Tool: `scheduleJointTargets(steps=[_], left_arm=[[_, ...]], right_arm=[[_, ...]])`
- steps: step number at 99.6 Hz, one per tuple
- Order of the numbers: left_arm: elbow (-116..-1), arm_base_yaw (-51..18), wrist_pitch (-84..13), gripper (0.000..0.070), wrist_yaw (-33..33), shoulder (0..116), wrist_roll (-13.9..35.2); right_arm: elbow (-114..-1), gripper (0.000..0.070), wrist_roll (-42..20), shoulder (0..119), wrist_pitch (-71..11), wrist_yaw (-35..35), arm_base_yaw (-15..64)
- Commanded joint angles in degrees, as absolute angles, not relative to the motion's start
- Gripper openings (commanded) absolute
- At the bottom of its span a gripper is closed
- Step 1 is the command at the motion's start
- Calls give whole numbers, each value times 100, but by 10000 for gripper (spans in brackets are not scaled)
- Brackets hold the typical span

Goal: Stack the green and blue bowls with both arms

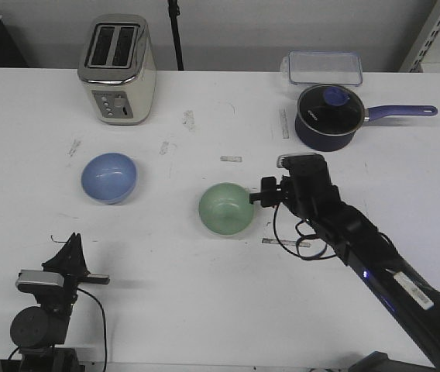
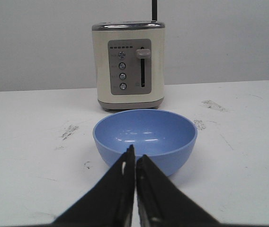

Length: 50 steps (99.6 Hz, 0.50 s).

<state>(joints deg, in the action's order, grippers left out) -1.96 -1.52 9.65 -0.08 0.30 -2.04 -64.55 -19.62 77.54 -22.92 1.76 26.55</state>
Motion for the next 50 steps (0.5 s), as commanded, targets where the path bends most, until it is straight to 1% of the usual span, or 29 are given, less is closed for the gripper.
scheduleJointTargets(steps=[1,7,18,32,38,50], left_arm=[[-69,-141,1037,1,-1,19,-237],[-69,-141,1037,1,-1,19,-237],[-69,-141,1035,1,-1,19,-239],[-69,-141,1037,1,-1,19,-237],[-69,-141,1037,1,-1,19,-237],[-69,-141,1037,1,-1,19,-237]], right_arm=[[-6139,81,-1658,7511,-1887,193,2539],[-5741,10,-1402,7188,-1485,108,2338],[-5072,9,-829,6598,-939,36,1925],[-4491,9,-134,5929,-714,-5,1389],[-4296,9,34,5647,-650,-5,1179],[-3909,9,167,5054,-497,-3,777]])
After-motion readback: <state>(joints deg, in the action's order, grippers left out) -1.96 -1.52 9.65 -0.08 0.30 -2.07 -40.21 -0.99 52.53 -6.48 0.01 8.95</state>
